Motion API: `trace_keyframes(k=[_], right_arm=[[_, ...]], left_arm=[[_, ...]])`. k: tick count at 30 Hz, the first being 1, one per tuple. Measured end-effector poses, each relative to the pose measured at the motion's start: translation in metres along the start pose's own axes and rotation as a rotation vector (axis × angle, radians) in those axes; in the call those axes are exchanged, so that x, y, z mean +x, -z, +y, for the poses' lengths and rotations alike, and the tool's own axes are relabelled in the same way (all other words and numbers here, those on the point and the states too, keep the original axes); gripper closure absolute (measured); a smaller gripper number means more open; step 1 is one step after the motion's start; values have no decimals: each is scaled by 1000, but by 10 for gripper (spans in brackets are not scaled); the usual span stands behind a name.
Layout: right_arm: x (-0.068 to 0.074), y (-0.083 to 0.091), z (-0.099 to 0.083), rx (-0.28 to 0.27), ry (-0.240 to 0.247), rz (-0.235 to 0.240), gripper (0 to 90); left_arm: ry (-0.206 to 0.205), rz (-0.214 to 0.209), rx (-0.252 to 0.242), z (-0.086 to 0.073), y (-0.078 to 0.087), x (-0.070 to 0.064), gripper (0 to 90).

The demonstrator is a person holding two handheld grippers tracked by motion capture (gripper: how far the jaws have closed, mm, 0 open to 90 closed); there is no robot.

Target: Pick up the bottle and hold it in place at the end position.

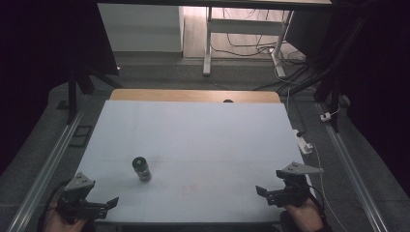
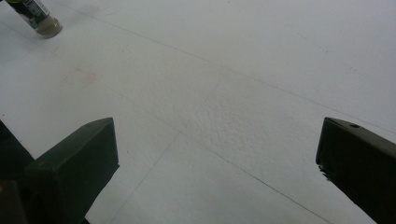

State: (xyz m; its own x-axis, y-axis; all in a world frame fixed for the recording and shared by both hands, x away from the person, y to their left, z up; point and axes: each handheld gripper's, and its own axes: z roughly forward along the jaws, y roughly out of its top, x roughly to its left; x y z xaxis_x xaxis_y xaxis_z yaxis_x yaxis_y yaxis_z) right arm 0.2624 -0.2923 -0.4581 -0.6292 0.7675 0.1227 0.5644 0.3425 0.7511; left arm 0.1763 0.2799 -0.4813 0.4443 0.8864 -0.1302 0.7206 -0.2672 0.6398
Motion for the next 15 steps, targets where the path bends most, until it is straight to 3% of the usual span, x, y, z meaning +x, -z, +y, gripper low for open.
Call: trace_keyframes(k=[4,15], right_arm=[[1,-1,0,8,7,1,0],[1,0,0,7,11,4,0]], left_arm=[[-2,5,0,0,0,-1,0],[3,-33,3,1,0,2,4]])
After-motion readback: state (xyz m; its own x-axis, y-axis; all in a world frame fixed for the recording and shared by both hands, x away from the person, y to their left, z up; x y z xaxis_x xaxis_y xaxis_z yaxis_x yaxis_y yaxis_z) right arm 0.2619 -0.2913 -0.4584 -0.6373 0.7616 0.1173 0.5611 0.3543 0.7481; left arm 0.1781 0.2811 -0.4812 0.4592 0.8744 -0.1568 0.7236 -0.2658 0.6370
